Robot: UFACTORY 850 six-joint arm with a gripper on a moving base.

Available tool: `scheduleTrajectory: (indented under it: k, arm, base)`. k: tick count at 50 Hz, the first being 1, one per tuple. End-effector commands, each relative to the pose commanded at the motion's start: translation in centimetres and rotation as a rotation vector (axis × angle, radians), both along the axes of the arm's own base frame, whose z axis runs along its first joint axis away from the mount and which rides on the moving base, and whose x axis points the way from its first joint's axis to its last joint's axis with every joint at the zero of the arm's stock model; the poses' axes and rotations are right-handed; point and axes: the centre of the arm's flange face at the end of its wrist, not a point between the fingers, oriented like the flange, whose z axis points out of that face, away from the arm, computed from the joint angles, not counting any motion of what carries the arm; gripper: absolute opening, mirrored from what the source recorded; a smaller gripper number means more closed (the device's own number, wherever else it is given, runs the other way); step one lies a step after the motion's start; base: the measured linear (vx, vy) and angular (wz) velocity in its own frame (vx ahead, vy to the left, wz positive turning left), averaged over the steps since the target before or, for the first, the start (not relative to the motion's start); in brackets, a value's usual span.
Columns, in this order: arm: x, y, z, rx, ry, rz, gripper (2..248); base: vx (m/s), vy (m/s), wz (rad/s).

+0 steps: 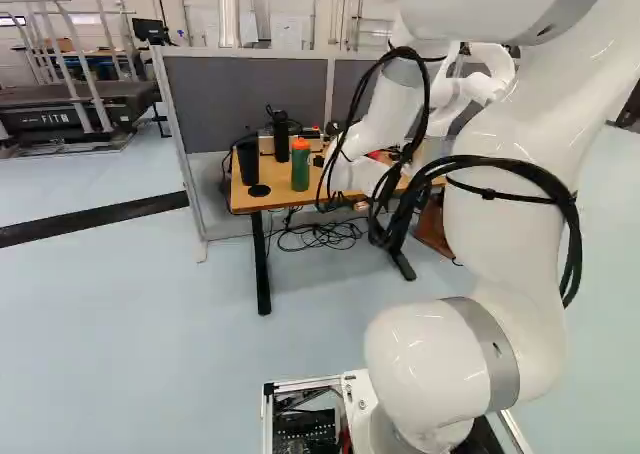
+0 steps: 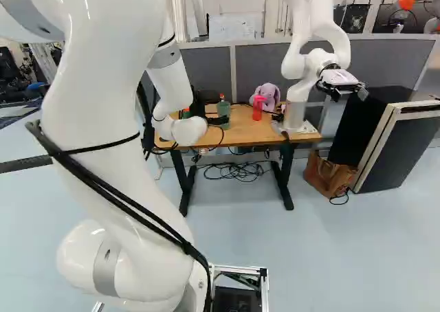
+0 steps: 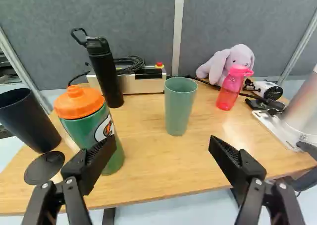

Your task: Place the green cup on the table

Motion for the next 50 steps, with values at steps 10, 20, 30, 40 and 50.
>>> scheduleTrajectory:
  k: [10,20,30,40,50]
  arm:
    - [-1.1,0.0,0.3,0.0,0.002,0.0,247]
    - [-2.7,-0.1,0.6,0.0,0.005,-0.001,247]
    - [-4.7,-0.1,0.8,0.0,0.009,-0.002,247]
    - [-7.2,-0.2,1.0,0.0,0.014,-0.003,247]
    - [-10.2,-0.2,1.0,0.0,0.019,-0.004,247]
  base:
    - [0.0,0.0,0.0]
    - [0.0,0.0,0.0]
    - [0.0,0.0,0.0]
    - [0.0,0.0,0.0]
    - [0.0,0.0,0.0]
